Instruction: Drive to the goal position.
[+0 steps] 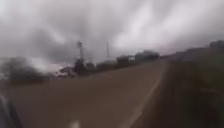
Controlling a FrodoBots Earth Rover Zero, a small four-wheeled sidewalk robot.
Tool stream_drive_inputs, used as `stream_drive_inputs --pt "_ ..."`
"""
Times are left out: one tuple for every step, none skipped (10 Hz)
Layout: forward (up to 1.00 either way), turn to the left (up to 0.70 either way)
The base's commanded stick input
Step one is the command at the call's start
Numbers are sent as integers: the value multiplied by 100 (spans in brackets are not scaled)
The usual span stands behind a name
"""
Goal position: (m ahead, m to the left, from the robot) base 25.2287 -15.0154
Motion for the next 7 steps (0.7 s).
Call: stream_drive_inputs --pt "70 -35" --pt "70 -35" --pt "70 -35" --pt "70 -35" --pt "70 -35" --pt "70 -35" --pt "70 -35"
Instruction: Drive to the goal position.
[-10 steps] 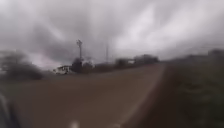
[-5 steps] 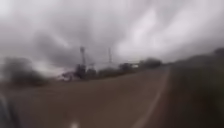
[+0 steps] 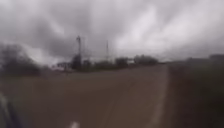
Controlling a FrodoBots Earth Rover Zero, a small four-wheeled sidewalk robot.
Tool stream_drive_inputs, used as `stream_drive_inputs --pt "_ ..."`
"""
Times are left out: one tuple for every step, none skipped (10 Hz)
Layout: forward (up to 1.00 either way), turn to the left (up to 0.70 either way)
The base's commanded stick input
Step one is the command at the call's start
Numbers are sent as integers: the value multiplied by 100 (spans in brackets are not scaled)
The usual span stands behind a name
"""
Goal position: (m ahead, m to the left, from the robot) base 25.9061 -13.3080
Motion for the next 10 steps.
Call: stream_drive_inputs --pt "70 -35" --pt "70 -35" --pt "70 -35" --pt "70 -35" --pt "70 -35" --pt "70 -33" --pt "70 -2" --pt "70 0" --pt "70 0" --pt "70 0"
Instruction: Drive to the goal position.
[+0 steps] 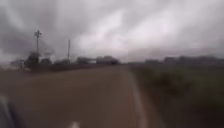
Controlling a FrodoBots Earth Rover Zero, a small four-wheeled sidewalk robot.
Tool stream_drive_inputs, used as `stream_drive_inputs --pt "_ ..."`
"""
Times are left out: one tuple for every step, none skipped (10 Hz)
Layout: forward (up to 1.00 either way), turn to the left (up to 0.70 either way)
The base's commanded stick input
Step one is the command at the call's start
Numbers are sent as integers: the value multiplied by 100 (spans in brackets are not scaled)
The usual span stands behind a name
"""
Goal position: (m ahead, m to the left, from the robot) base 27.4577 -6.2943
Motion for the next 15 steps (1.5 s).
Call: stream_drive_inputs --pt "70 0" --pt "70 0" --pt "70 0" --pt "70 0" --pt "70 0" --pt "70 0" --pt "70 0" --pt "70 0" --pt "70 0" --pt "70 0" --pt "70 0" --pt "70 0" --pt "70 -22" --pt "70 -35" --pt "70 -35"
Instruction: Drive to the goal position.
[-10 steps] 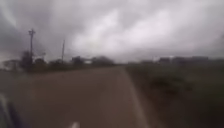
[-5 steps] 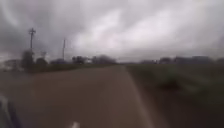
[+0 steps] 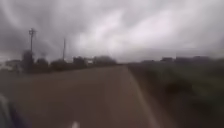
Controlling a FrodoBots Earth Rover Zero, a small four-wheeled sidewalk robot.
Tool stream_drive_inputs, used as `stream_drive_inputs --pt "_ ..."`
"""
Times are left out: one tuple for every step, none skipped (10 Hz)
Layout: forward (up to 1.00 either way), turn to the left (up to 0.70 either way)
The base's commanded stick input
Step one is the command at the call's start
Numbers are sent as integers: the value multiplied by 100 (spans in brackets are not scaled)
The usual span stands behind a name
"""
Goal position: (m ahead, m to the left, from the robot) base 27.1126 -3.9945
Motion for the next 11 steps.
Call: stream_drive_inputs --pt "70 -35" --pt "70 -35" --pt "70 -35" --pt "70 -11" --pt "70 0" --pt "70 0" --pt "70 0" --pt "70 0" --pt "70 0" --pt "70 0" --pt "70 0"
